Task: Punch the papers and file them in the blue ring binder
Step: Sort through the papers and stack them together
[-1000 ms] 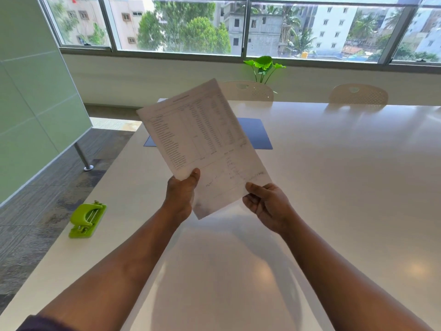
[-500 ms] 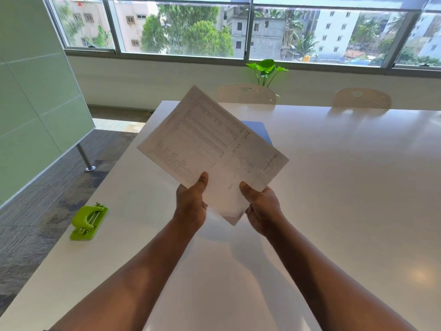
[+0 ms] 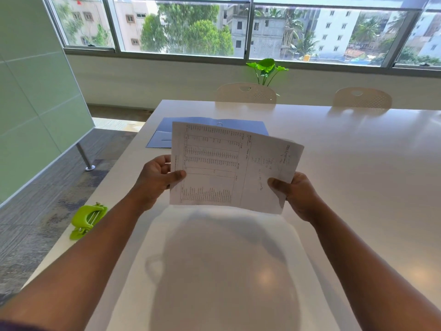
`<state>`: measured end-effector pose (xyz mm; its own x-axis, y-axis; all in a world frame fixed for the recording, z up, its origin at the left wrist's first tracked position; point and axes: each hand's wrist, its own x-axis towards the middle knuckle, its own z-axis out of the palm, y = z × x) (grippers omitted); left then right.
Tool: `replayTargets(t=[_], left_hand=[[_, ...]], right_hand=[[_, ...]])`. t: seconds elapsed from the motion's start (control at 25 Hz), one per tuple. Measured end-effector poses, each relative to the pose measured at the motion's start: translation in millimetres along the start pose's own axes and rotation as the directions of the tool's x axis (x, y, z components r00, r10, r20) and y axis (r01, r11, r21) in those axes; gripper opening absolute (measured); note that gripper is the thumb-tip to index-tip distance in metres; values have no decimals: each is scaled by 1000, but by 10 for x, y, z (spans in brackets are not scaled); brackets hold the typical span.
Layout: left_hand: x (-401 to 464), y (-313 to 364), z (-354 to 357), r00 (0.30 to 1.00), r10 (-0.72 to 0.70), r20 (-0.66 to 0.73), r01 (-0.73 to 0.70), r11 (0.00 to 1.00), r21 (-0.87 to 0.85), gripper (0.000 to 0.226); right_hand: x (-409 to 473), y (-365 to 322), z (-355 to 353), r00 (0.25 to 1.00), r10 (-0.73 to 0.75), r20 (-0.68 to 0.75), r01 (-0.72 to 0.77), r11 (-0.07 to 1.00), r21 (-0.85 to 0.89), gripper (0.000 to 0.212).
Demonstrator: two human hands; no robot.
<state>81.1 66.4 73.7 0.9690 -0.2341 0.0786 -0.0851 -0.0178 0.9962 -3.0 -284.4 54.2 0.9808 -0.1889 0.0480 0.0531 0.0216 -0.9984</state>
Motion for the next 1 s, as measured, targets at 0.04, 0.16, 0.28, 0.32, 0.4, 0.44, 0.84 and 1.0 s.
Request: replayTargets(t=[0.04, 0.16, 0.28, 0.32, 0.4, 0.44, 0.84, 1.0], left_hand=[[7, -9, 23, 1000, 1, 30, -1, 1000, 5, 32], [22, -86, 117, 1000, 6, 21, -7, 1000, 18, 29], [48, -143, 170, 995, 54, -83, -55, 998, -8, 23], [52, -172, 188, 992, 62, -109, -64, 998, -19, 21], [29, -282, 232, 993, 33, -110, -39, 998, -50, 20], [4, -348, 261, 995, 8, -97, -15, 998, -66, 22], [-42, -419, 359, 996, 24, -85, -34, 993, -115, 44], [-16, -413, 344, 996, 37, -86, -43, 996, -76, 30]], right_hand=[[1, 4, 24, 1000, -17, -7, 17, 1000, -16, 21], [-23, 47, 116, 997, -51, -51, 49, 998, -35, 20], [-52, 80, 167, 994, -72, -86, 69, 997, -34, 21], [-62, 113, 173, 993, -63, -99, 60, 998, -31, 23], [-110, 189, 199, 993, -27, -113, 22, 999, -43, 25], [-139, 221, 216, 994, -11, -107, 6, 999, -52, 26], [-189, 222, 325, 997, -14, -75, 12, 999, -32, 29], [-169, 233, 289, 997, -11, -77, 12, 1000, 12, 29]])
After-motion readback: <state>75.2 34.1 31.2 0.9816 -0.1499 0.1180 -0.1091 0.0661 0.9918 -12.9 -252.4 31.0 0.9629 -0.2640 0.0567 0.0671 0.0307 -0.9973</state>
